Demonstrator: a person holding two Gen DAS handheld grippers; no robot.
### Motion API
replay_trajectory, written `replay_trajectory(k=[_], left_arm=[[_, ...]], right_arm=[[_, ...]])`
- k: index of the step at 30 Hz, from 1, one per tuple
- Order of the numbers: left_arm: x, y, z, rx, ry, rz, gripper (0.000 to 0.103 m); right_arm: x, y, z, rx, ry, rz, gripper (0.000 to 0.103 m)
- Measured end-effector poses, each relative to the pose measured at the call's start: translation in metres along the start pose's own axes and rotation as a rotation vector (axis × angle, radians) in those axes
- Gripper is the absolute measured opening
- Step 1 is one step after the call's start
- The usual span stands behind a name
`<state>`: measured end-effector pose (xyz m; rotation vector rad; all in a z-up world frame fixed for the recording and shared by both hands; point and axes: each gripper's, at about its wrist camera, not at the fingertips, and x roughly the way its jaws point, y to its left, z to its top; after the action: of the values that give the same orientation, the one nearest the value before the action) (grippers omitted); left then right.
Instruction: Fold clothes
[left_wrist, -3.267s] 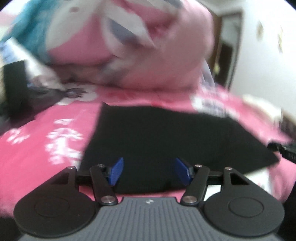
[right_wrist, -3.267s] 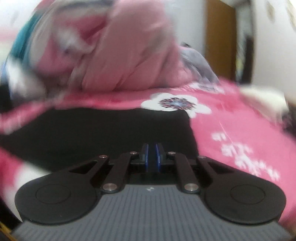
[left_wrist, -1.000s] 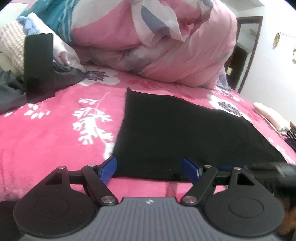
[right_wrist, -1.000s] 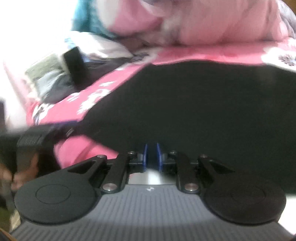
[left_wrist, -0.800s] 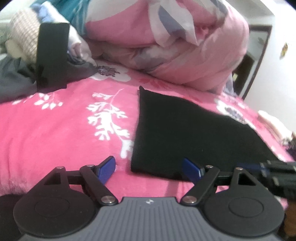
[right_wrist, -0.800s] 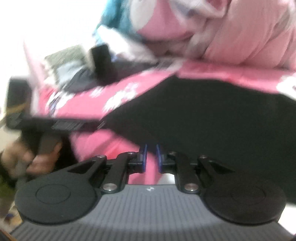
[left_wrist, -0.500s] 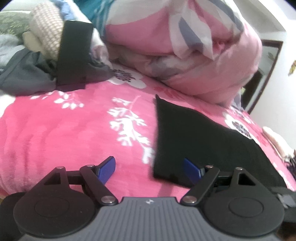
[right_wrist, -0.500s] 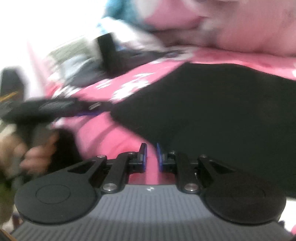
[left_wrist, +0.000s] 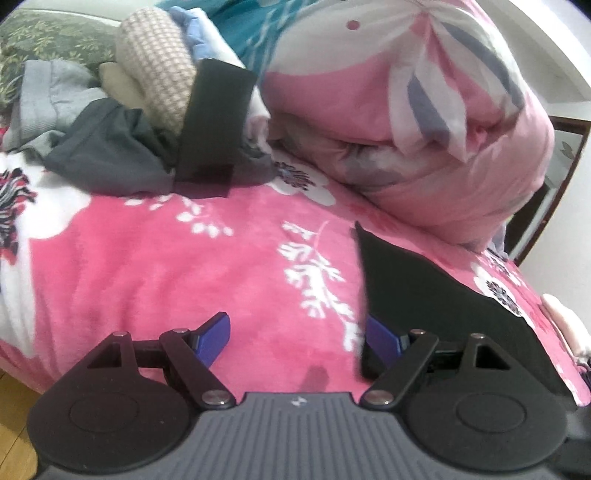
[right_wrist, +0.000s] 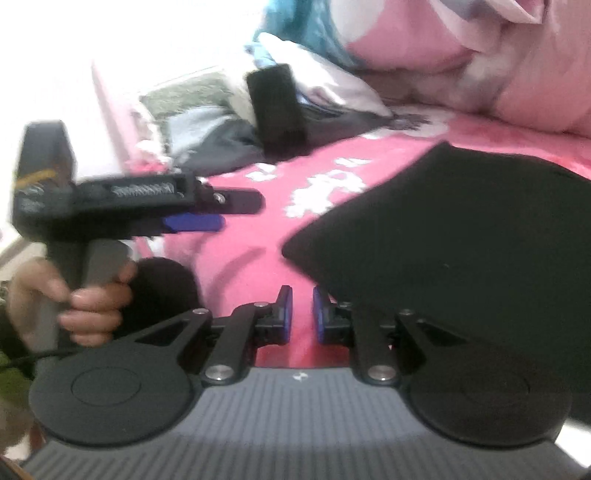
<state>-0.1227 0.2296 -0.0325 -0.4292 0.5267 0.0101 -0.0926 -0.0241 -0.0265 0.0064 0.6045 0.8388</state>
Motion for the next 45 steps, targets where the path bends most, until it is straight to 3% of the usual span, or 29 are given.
replay_trajectory(k=[4,7,11,13,15,19,22,24,26,33,37,39,42,45], left_arm=[[-0.005,0.002,0.002,-0.006,-0.01,0.005,0.082],[-0.007,-0.001,0.002,0.005,-0.014,0.005,0.082],[-0.007,-0.007,0.003,0.016,-0.018,0.014,0.082],[-0.007,-0.009,0.004,0.026,-0.017,0.02,0.082],[-0.007,-0.012,0.005,0.029,-0.019,0.02,0.082],[-0.01,-0.017,0.01,0.028,-0.025,0.016,0.082],[-0.008,-0.029,0.015,0.059,-0.027,0.002,0.082],[-0.005,-0.041,0.016,0.078,-0.028,-0.023,0.082],[0.0,-0.055,0.016,0.099,-0.018,-0.059,0.082],[0.031,-0.123,-0.004,0.246,0.061,-0.183,0.082],[0.051,-0.151,-0.029,0.324,0.124,-0.187,0.082],[0.056,-0.156,-0.039,0.357,0.14,-0.166,0.082],[0.059,-0.16,-0.05,0.406,0.145,-0.138,0.083],[0.059,-0.163,-0.055,0.446,0.154,-0.134,0.086]], right_arm=[[-0.001,-0.029,0.024,0.07,-0.07,-0.078,0.012],[0.021,-0.037,0.019,0.126,-0.028,-0.017,0.012],[0.032,0.019,-0.004,-0.027,-0.001,0.112,0.012],[0.025,0.027,-0.005,-0.033,-0.015,0.153,0.012],[0.018,0.02,0.0,-0.038,-0.064,0.082,0.012],[0.023,-0.016,0.008,0.094,-0.089,0.02,0.013],[0.037,-0.005,-0.009,0.1,-0.033,0.108,0.014],[0.031,0.005,-0.019,0.107,-0.01,0.22,0.013],[0.014,-0.003,-0.029,0.175,-0.022,0.265,0.013],[-0.101,-0.087,-0.039,0.332,-0.283,-0.137,0.014],[-0.134,-0.117,-0.058,0.332,-0.306,-0.364,0.014],[-0.144,-0.133,-0.078,0.401,-0.283,-0.417,0.012],[-0.172,-0.133,-0.114,0.456,-0.306,-0.414,0.01],[-0.194,-0.126,-0.127,0.5,-0.302,-0.412,0.011]])
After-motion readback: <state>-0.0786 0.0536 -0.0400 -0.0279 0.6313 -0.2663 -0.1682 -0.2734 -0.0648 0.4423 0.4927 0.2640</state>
